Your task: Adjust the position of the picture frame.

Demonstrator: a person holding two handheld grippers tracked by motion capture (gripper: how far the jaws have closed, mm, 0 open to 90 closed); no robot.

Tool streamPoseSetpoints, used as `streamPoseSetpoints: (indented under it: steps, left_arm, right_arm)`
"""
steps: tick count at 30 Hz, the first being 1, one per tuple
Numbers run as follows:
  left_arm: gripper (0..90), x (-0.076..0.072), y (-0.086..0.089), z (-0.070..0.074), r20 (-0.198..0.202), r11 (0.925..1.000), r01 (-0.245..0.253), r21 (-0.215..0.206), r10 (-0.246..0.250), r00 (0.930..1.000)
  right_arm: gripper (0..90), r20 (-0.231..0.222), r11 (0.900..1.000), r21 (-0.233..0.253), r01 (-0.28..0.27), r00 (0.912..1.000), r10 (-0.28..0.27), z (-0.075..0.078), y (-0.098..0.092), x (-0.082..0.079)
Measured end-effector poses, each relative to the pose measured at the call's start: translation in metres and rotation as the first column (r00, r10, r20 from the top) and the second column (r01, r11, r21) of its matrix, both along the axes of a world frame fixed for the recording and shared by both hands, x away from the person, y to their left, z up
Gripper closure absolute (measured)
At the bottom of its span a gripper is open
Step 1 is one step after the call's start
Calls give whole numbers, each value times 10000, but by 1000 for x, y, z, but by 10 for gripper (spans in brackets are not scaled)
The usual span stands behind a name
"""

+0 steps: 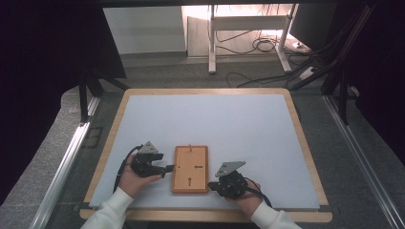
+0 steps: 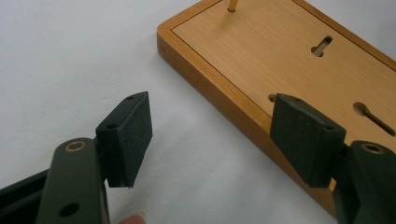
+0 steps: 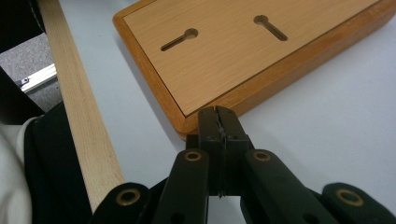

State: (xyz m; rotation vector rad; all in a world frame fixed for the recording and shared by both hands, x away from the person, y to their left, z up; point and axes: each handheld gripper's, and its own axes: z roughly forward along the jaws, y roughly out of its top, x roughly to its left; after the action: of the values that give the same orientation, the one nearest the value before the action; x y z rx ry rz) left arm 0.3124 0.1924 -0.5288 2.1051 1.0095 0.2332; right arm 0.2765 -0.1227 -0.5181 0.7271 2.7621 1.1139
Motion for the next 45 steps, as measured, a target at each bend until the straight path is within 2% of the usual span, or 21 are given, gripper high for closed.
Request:
streamPoseSetpoints:
  steps: [5, 7, 9, 10, 13, 14, 17, 18, 23, 24, 26, 28, 29, 30, 31, 33, 37, 40, 41, 43, 45]
  left_arm:
    - [300, 0, 1, 1, 36, 10000, -31, -61, 31, 10000]
    - [300, 0, 2, 1, 40, 9999, -45, -97, 46, 10000]
    - [300, 0, 2, 1, 46, 9999, -42, -106, 42, 10000]
    - [300, 0, 3, 1, 50, 9999, -57, -120, 58, 10000]
    - [299, 0, 3, 1, 42, 9999, -60, -126, 60, 10000]
    - [299, 0, 3, 1, 65, 9999, -50, -134, 50, 10000]
    - [300, -1, 2, 1, 107, 9998, -66, -187, 68, 9999]
    - [300, -1, 2, 2, 105, 9998, -56, -197, 58, 9999]
    - [302, -1, 1, 2, 88, 9998, -18, -206, 20, 10000]
    - [302, -1, 1, 2, 109, 9998, 1, -206, 1, 9999]
    - [302, -1, 2, 3, 129, 9997, -16, -224, 19, 9999]
    - [301, -1, 1, 2, 125, 9998, -17, -222, 20, 9999]
    - [301, -1, 1, 2, 123, 9998, -12, -197, 15, 9999]
    - [301, -1, 0, 1, 117, 9998, 15, -174, -13, 9999]
    - [301, -1, 0, 1, 111, 9999, 36, -139, -34, 9999]
    - [301, -1, 0, 1, 103, 9999, 45, -131, -44, 9999]
    - [310, -1, 0, 1, 132, 9998, 70, -166, -68, 9999]
    - [316, -1, 0, 2, 204, 9998, 77, -197, -73, 9998]
    - [317, -2, 0, 2, 247, 9997, 95, -230, -89, 9997]
    - [317, -2, 0, 2, 245, 9996, 113, -243, -107, 9996]
    - [316, -2, 0, 2, 249, 9997, 138, -217, -132, 9996]
  right_arm:
    - [900, -21, 10000, 31, -79, 10000, 79, -1, -1, 2]
    - [900, 398, 9999, -31, 151, 9991, -150, 0, -6, 5]
    - [900, 437, 9998, 39, 216, 9988, -217, 1, -9, 6]
    - [900, 586, 9986, 183, 490, 9970, -500, 5, -19, 10]
    - [900, 690, 9964, 320, 780, 9944, -801, 8, -30, 14]
    - [900, 865, 9928, 480, 1100, 9897, -1139, 10, -42, 18]
    - [900, 1018, 9890, 598, 1354, 9848, -1410, 12, -51, 19]
    - [900, 1085, 9844, 663, 1628, 9796, -1693, 13, -63, 21]
    - [876, 1100, 9786, 634, 1956, 9733, -2017, 12, -80, 23]
    - [857, 1165, 9757, 739, 2063, 9699, -2139, 11, -90, 23]
    - [842, 1134, 9747, 775, 2098, 9694, -2177, 11, -93, 23]
    - [767, 1140, 9708, 810, 2260, 9655, -2343, 10, -99, 25]
    - [592, 1242, 9648, 792, 2507, 9578, -2591, 8, -101, 26]
    - [477, 1388, 9556, 766, 2845, 9460, -2928, 7, -101, 26]
    - [390, 1471, 9473, 737, 3117, 9361, -3195, 7, -101, 26]
    - [308, 1615, 9362, 729, 3439, 9222, -3513, 7, -100, 27]
    - [255, 1510, 9337, 780, 3494, 9216, -3575, 7, -101, 28]
    - [240, 1415, 9371, 751, 3410, 9266, -3485, 6, -101, 29]
    - [238, 1348, 9405, 691, 3326, 9310, -3392, 5, -100, 29]
    - [236, 1361, 9421, 660, 3288, 9324, -3349, 5, -99, 29]
    - [229, 1477, 9409, 637, 3327, 9293, -3386, 5, -98, 29]
